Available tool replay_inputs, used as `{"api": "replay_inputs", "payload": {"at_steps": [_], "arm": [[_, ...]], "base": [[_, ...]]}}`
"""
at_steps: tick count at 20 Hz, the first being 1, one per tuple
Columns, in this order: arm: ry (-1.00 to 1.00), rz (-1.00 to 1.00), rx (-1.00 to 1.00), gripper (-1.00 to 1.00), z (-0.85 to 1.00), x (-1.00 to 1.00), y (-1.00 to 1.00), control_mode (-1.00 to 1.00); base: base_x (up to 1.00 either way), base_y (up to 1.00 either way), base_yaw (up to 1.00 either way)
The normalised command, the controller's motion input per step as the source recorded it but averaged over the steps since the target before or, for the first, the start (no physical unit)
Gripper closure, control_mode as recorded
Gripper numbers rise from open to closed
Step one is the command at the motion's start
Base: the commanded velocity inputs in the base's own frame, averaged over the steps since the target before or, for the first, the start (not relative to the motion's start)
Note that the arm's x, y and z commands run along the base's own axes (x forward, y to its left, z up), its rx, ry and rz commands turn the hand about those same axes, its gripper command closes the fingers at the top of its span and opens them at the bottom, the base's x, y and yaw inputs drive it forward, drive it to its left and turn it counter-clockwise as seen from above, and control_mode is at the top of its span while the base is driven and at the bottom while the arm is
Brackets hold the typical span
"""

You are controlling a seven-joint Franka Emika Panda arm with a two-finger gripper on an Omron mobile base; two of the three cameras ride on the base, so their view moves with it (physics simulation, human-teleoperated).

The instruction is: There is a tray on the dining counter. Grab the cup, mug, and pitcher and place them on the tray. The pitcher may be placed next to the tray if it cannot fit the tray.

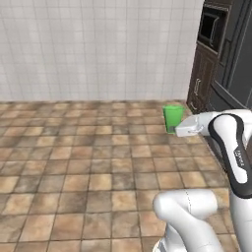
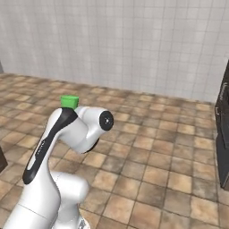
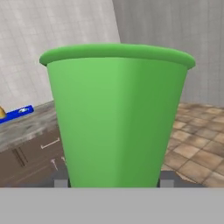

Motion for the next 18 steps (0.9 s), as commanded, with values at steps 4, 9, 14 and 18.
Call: {"api": "replay_inputs", "payload": {"at_steps": [4, 9, 14, 18], "arm": [[0.00, 0.00, 0.00, 1.00, 0.00, 0.00, 0.00, 1.00], [0.00, 0.00, 0.00, 1.00, 0.00, 0.00, 0.00, 1.00], [0.00, 0.00, 0.00, 1.00, 0.00, 0.00, 0.00, 1.00], [0.00, 0.00, 0.00, 1.00, 0.00, 0.00, 0.00, 1.00]], "base": [[0.91, 0.31, 0.06], [0.89, 0.29, 0.08], [0.76, 0.18, 0.28], [0.56, 0.03, 0.57]]}}
